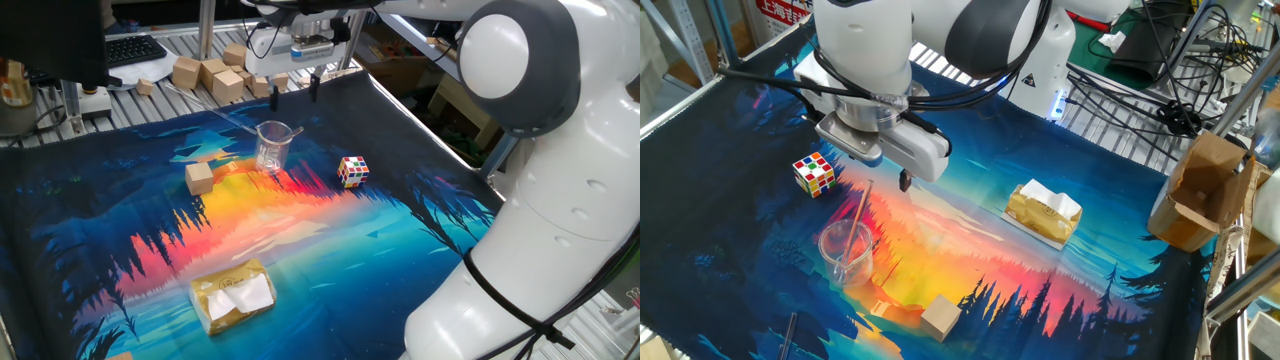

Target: Shake the test tube

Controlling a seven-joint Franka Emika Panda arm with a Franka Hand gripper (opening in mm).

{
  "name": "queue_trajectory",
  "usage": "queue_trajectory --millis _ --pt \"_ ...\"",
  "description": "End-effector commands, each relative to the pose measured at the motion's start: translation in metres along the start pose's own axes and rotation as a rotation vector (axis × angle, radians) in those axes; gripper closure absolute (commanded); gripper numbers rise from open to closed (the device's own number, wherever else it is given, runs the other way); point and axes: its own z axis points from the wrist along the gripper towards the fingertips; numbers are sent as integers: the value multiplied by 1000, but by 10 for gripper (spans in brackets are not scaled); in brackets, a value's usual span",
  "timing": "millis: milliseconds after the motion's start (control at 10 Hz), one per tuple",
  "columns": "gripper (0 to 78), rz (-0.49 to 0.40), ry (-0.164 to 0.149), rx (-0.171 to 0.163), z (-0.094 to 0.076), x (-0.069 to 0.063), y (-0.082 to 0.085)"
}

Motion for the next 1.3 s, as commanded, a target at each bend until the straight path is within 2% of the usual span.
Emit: queue_trajectory --millis 100,700,1300 --pt "1 -15 -24 -11 27 -12 7" --pt "1 -17 -24 -10 29 -13 6" --pt "1 -40 -35 -10 41 -12 3"
